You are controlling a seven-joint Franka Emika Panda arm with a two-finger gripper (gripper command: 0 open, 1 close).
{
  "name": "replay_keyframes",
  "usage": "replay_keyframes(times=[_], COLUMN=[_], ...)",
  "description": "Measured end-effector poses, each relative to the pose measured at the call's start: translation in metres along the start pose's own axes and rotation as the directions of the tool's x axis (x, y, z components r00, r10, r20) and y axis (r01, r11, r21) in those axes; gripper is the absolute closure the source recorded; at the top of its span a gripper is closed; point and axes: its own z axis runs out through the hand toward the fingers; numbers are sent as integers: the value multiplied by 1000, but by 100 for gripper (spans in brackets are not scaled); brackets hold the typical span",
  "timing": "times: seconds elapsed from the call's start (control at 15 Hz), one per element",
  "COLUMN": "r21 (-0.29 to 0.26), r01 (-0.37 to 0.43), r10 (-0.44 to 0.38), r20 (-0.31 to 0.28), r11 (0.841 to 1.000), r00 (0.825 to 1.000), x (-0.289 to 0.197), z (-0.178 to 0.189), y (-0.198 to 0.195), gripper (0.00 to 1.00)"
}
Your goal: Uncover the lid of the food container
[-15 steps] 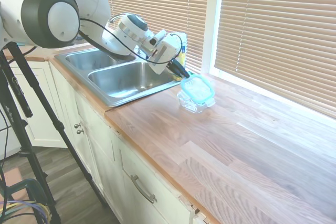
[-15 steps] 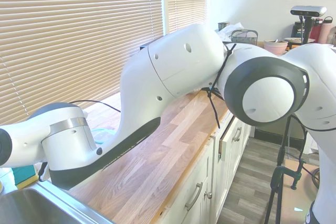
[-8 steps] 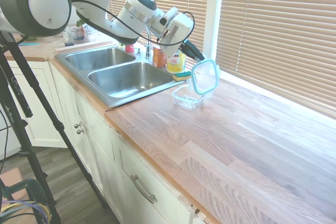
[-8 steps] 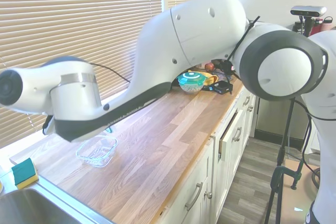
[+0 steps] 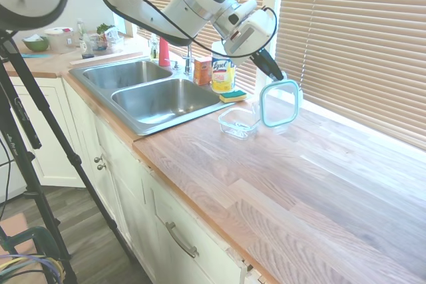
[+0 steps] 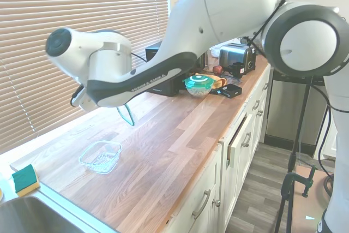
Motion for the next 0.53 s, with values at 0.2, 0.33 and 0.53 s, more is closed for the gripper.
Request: replay_keyframes(times=[0.2,0.33,0.53], r21=[92,138,190], r01=[-142,-220,-301], r10=[126,176,190], r20=[159,275,447], r11=[986,966,935], r00=[979,945,874], x=[38,39,17], z=[8,36,62], y=[49,81,109], gripper=[100,100,100])
